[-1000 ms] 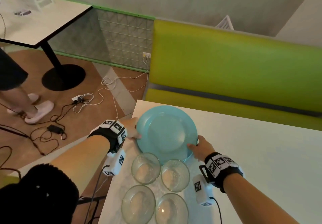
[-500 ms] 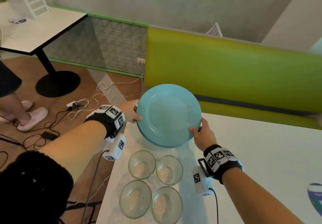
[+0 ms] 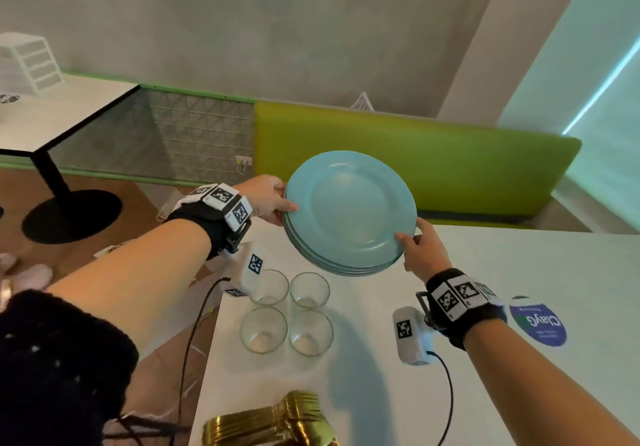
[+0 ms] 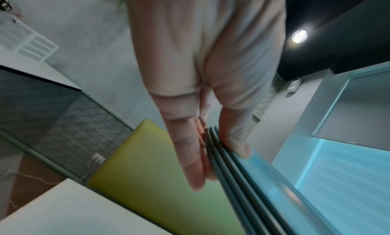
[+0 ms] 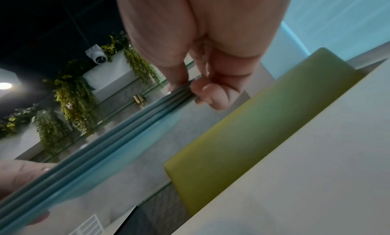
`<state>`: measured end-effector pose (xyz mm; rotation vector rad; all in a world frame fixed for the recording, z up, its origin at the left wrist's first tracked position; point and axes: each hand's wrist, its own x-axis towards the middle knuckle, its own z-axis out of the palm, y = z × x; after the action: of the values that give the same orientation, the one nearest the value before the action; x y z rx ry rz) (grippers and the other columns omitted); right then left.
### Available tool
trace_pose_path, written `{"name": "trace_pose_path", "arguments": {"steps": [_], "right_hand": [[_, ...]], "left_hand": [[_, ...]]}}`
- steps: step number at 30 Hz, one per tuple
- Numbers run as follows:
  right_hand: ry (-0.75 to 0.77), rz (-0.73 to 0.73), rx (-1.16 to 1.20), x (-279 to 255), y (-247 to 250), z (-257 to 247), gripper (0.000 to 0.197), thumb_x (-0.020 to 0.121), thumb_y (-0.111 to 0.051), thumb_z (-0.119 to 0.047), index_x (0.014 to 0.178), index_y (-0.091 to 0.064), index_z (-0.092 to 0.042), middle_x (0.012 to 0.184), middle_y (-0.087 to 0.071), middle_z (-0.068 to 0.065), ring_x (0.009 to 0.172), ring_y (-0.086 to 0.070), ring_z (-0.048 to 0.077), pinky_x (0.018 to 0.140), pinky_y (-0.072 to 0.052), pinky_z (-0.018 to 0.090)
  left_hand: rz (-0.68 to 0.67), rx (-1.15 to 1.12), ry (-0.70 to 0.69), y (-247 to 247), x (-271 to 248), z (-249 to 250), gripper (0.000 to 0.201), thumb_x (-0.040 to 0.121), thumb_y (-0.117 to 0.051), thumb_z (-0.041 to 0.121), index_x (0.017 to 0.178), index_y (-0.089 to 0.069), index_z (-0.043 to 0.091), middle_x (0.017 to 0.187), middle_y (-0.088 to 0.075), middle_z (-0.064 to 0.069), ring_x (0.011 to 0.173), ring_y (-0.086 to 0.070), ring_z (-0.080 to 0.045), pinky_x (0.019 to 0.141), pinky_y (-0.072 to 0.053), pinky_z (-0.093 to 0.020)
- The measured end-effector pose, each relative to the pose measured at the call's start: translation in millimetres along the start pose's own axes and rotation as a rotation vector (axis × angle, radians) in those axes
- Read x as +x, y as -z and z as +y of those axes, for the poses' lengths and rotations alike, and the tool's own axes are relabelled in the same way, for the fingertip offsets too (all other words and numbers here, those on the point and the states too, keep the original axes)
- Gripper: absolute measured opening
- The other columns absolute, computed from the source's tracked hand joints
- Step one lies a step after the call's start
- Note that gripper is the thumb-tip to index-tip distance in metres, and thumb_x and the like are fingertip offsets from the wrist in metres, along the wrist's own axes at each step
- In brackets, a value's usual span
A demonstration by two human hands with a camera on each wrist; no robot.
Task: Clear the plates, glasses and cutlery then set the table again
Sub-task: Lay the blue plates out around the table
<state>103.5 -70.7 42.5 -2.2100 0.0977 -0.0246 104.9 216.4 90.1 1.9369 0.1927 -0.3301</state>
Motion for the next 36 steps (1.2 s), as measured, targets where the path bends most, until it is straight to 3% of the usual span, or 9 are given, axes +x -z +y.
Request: {"name": "trace_pose_path", "arguments": {"steps": [3, 7, 12, 15, 21, 24, 26, 30, 36], "right_hand": [[-0.029, 0.013, 0.033, -49.8, 22.1, 11.3, 0.042, 0.095, -0.048, -0.013, 0.135, -0.037, -0.005, 0.077, -0.055, 0.014, 0.048, -0.047, 0.020, 0.047, -0.038, 0.026], [-0.089, 0.057, 0.086, -108.3, 50.0, 38.3, 0.039, 0.095, -0.048, -0.010, 0.133, -0.040, -0.001, 0.067, -0.056, 0.009, 0.045, -0.047, 0.022, 0.048, -0.040, 0.030], [-0.204, 0.140, 0.174, -154.7, 80.0, 78.3, 0.033, 0.095, -0.048, -0.010, 0.125, -0.047, 0.004, 0.056, -0.053, 0.007, 0.036, -0.046, 0.018, 0.041, -0.039, 0.025], [-0.263, 0.192, 0.202, -169.9, 94.4, 101.2, 0.028, 0.095, -0.049, -0.012, 0.118, -0.051, 0.005, 0.045, -0.049, 0.005, 0.025, -0.042, 0.011, 0.034, -0.035, 0.019], [-0.349, 0.207, 0.291, -176.3, 117.1, 135.7, 0.015, 0.097, -0.045, -0.005, 0.100, -0.057, 0.004, 0.052, -0.045, 0.009, 0.028, -0.037, 0.015, 0.029, -0.033, 0.015], [-0.396, 0.197, 0.316, -172.9, 126.6, 154.4, 0.012, 0.097, -0.044, -0.004, 0.094, -0.054, 0.004, 0.053, -0.045, 0.008, 0.040, -0.039, 0.018, 0.030, -0.034, 0.018], [-0.435, 0.179, 0.338, -169.9, 133.8, 164.3, 0.012, 0.097, -0.044, -0.004, 0.097, -0.054, 0.002, 0.060, -0.050, 0.011, 0.048, -0.045, 0.021, 0.035, -0.039, 0.021], [-0.516, 0.186, 0.501, -162.6, 157.4, 182.6, 0.015, 0.098, -0.039, 0.000, 0.107, -0.051, 0.001, 0.072, -0.054, 0.013, 0.060, -0.052, 0.027, 0.030, -0.046, 0.022], [-0.626, 0.298, 0.715, -153.1, 190.3, 223.5, 0.036, 0.099, -0.034, 0.004, 0.133, -0.038, 0.013, 0.082, -0.053, 0.017, 0.065, -0.049, 0.028, 0.027, -0.046, 0.025]], "left_hand": [[-0.047, 0.012, 0.000, -25.2, -36.3, -1.7, 0.030, 0.089, -0.061, 0.005, 0.117, -0.053, -0.001, 0.112, -0.064, -0.019, 0.084, -0.065, -0.029, 0.055, -0.059, -0.027], [-0.085, -0.019, -0.032, -64.5, -80.4, -6.7, 0.019, 0.090, -0.061, 0.009, 0.108, -0.055, 0.003, 0.098, -0.065, -0.012, 0.070, -0.063, -0.019, 0.052, -0.058, -0.023], [-0.106, -0.110, -0.033, -114.9, -112.4, -12.4, 0.038, 0.087, -0.066, 0.026, 0.109, -0.058, -0.003, 0.109, -0.067, -0.019, 0.093, -0.066, -0.033, 0.086, -0.057, -0.045], [-0.108, -0.225, -0.005, -148.6, -123.3, -15.3, 0.045, 0.089, -0.062, 0.028, 0.113, -0.056, -0.010, 0.103, -0.067, -0.022, 0.087, -0.066, -0.034, 0.083, -0.057, -0.046], [-0.092, -0.406, 0.110, -208.9, -126.4, -20.5, 0.044, 0.096, -0.051, 0.029, 0.116, -0.055, -0.010, 0.099, -0.065, -0.019, 0.078, -0.064, -0.029, 0.070, -0.055, -0.039], [-0.042, -0.372, 0.136, -236.6, -95.6, -32.9, 0.067, 0.084, -0.051, 0.045, 0.125, -0.049, -0.007, 0.117, -0.063, -0.021, 0.098, -0.065, -0.034, 0.088, -0.055, -0.046], [0.022, -0.312, 0.132, -252.7, -76.0, -37.0, 0.079, 0.075, -0.047, 0.048, 0.129, -0.040, -0.010, 0.125, -0.057, -0.027, 0.109, -0.060, -0.040, 0.096, -0.050, -0.051], [0.154, -0.189, 0.093, -261.5, -91.5, -6.8, 0.050, 0.096, -0.041, 0.031, 0.128, -0.039, -0.008, 0.128, -0.054, -0.026, 0.115, -0.056, -0.039, 0.098, -0.046, -0.044], [0.348, -0.130, 0.172, -260.7, -81.8, -4.5, 0.047, 0.100, -0.038, 0.027, 0.133, -0.034, -0.006, 0.135, -0.049, -0.026, 0.122, -0.050, -0.039, 0.102, -0.041, -0.042]]}}
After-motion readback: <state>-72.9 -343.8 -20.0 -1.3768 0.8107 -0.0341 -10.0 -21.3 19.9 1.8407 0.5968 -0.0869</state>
